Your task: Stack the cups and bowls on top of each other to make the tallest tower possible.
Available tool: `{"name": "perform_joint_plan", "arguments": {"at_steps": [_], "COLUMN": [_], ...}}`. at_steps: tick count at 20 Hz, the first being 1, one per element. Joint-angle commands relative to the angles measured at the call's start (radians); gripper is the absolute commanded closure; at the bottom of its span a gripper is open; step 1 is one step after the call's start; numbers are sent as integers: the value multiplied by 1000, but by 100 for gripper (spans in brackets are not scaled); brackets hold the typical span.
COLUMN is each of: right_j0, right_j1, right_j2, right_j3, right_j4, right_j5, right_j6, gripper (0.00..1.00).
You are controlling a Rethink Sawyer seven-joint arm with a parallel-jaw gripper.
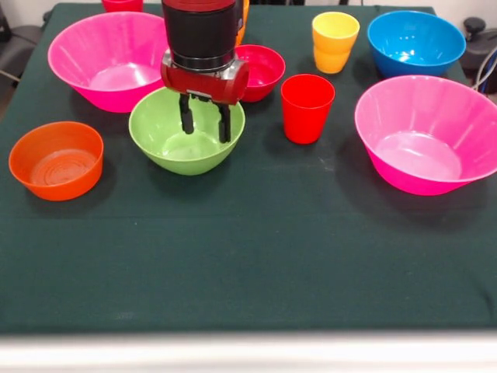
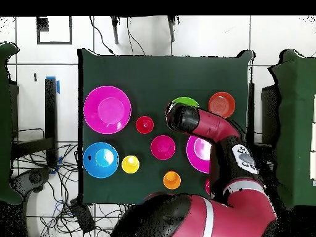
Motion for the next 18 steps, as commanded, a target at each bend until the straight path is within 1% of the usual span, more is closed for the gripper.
{"name": "perform_joint_plan", "arguments": {"at_steps": [1, 6, 7, 9, 12, 15, 16, 18], "right_j0": [-21, -43, -46, -49, -45, -39, -37, -37], "right_j1": [-47, -47, -41, -55, -89, -87, -98, -98], "right_j2": [75, 97, 101, 105, 101, 97, 99, 102], "right_j3": [81, 105, 98, 114, 148, 138, 155, 156], "right_j4": [3, 1, 3, 6, 9, 15, 16, 20], "right_j5": [20, -13, -11, -8, 6, 14, 8, 6], "right_j6": [89, 88, 85, 87, 96, 100, 106, 109], "gripper": [0, 0, 0, 0, 0, 0, 0, 0]}}
